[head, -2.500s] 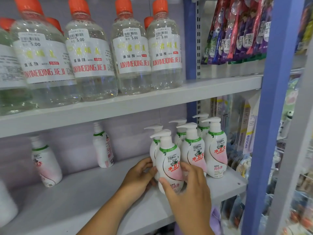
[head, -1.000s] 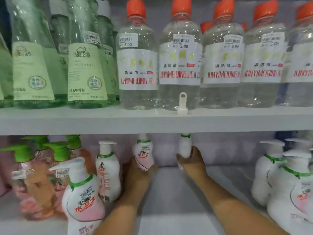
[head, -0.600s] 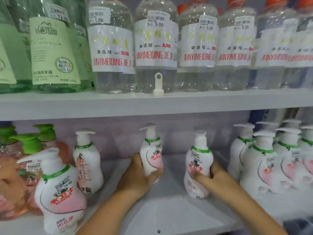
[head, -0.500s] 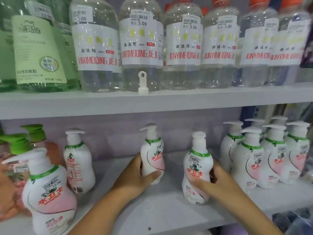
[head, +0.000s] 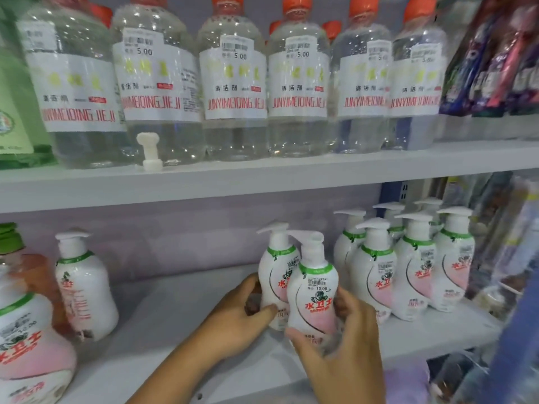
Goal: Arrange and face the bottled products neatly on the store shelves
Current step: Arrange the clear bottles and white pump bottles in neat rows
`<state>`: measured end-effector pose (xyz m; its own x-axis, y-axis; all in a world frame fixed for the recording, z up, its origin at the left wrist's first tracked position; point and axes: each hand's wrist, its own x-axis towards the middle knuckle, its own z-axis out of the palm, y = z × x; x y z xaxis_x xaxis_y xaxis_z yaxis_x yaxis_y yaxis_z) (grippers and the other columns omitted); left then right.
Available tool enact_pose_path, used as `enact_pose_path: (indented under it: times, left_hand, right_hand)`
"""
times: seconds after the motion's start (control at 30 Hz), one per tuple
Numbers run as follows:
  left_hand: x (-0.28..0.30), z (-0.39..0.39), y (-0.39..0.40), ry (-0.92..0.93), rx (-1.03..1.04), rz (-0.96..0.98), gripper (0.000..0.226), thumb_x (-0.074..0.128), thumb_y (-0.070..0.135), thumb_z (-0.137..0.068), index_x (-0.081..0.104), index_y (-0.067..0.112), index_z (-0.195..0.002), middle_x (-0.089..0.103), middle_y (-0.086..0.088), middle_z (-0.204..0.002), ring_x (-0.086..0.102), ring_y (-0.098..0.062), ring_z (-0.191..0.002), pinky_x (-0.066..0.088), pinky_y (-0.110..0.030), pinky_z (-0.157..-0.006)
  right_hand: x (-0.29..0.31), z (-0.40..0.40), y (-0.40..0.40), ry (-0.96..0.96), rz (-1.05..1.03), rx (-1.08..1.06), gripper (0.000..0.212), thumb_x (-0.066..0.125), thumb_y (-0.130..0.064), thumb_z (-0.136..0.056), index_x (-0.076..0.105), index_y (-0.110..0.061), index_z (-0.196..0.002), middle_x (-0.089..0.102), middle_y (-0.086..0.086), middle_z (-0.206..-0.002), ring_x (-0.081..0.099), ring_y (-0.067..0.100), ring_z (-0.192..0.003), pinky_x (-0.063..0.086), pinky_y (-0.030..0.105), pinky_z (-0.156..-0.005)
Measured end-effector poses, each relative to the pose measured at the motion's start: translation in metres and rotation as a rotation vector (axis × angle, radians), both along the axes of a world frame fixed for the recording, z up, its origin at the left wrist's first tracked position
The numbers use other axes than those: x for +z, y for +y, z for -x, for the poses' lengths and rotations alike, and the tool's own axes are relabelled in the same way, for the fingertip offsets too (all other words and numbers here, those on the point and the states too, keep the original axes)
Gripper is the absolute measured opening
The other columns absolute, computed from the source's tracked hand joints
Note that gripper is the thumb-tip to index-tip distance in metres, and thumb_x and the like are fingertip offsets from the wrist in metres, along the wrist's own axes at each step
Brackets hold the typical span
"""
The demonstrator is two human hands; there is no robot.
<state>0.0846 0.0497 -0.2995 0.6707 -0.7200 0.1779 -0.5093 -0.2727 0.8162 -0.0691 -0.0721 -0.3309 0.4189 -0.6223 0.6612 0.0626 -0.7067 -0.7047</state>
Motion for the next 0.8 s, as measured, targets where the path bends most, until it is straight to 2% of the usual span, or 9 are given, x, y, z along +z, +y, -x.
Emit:
enact_pose_path:
  times: [0.1, 0.17, 0.27, 0.43, 0.53, 0.67, 0.8]
  left_hand:
    - [-0.003, 0.001, 0.001, 0.007, 0.009, 0.045, 0.04, 0.067, 0.027, -0.095, 0.056, 0.047, -0.127, 0.071, 0.025, -0.104, 0.067, -0.001, -0.086, 0.048, -0.013, -0.076]
    - [-0.003, 0.0, -0.002, 0.028, 0.002, 0.046, 0.038, 0.067, 0.027, -0.095, 0.058, 0.046, -0.127, 0.072, 0.023, -0.108, 0.068, 0.0, -0.092, 0.048, -0.014, -0.081]
    - [0.001, -0.003, -0.013, 0.059, -0.039, 0.012, 0.038, 0.065, 0.032, -0.095, 0.057, 0.047, -0.129, 0.07, 0.02, -0.118, 0.069, -0.001, -0.101, 0.052, -0.024, -0.089]
    - [0.012, 0.0, -0.038, 0.086, -0.084, 0.023, 0.033, 0.062, 0.02, -0.098, 0.061, 0.041, -0.123, 0.072, 0.015, -0.11, 0.069, -0.002, -0.077, 0.05, -0.017, -0.069]
    - [0.007, 0.004, -0.045, 0.091, -0.092, 0.028, 0.03, 0.059, 0.022, -0.1, 0.062, 0.043, -0.121, 0.073, 0.016, -0.107, 0.07, -0.01, -0.08, 0.051, -0.02, -0.072]
    - [0.0, 0.009, -0.052, 0.067, -0.073, 0.076, 0.03, 0.057, 0.023, -0.102, 0.061, 0.042, -0.125, 0.073, 0.014, -0.103, 0.066, -0.005, -0.076, 0.049, -0.018, -0.071]
    - [-0.006, 0.011, -0.057, 0.065, -0.068, 0.09, 0.035, 0.057, 0.025, -0.102, 0.057, 0.043, -0.132, 0.072, 0.013, -0.117, 0.069, -0.009, -0.09, 0.053, -0.025, -0.081]
  right_hand:
    - [0.001, -0.006, -0.007, -0.001, 0.036, -0.062, 0.082, 0.076, -0.064, -0.053, 0.051, -0.029, -0.124, 0.052, -0.016, -0.106, 0.055, 0.009, -0.097, 0.056, 0.039, -0.077]
    - [0.0, -0.004, -0.013, 0.03, 0.02, -0.069, 0.08, 0.074, -0.066, -0.056, 0.055, -0.026, -0.123, 0.052, -0.015, -0.107, 0.055, 0.008, -0.098, 0.056, 0.04, -0.078]
    - [-0.002, -0.001, -0.02, 0.028, 0.027, -0.073, 0.079, 0.075, -0.063, -0.057, 0.057, -0.026, -0.124, 0.049, -0.019, -0.108, 0.057, 0.009, -0.1, 0.056, 0.04, -0.08]
    - [-0.009, 0.001, -0.033, 0.03, 0.122, -0.166, 0.081, 0.088, -0.047, -0.056, 0.059, -0.021, -0.127, 0.05, -0.013, -0.112, 0.062, 0.021, -0.102, 0.058, 0.047, -0.079]
    - [-0.007, 0.001, -0.037, 0.036, 0.139, -0.184, 0.082, 0.09, -0.046, -0.055, 0.059, -0.024, -0.128, 0.053, -0.014, -0.112, 0.063, 0.019, -0.1, 0.057, 0.044, -0.079]
    - [-0.006, 0.001, -0.039, 0.041, 0.155, -0.181, 0.084, 0.092, -0.046, -0.055, 0.057, -0.028, -0.129, 0.055, -0.016, -0.114, 0.064, 0.016, -0.1, 0.056, 0.038, -0.078]
    - [-0.007, 0.0, -0.041, 0.074, 0.172, -0.198, 0.084, 0.093, -0.047, -0.056, 0.057, -0.027, -0.13, 0.059, -0.014, -0.116, 0.065, 0.016, -0.103, 0.055, 0.04, -0.08]
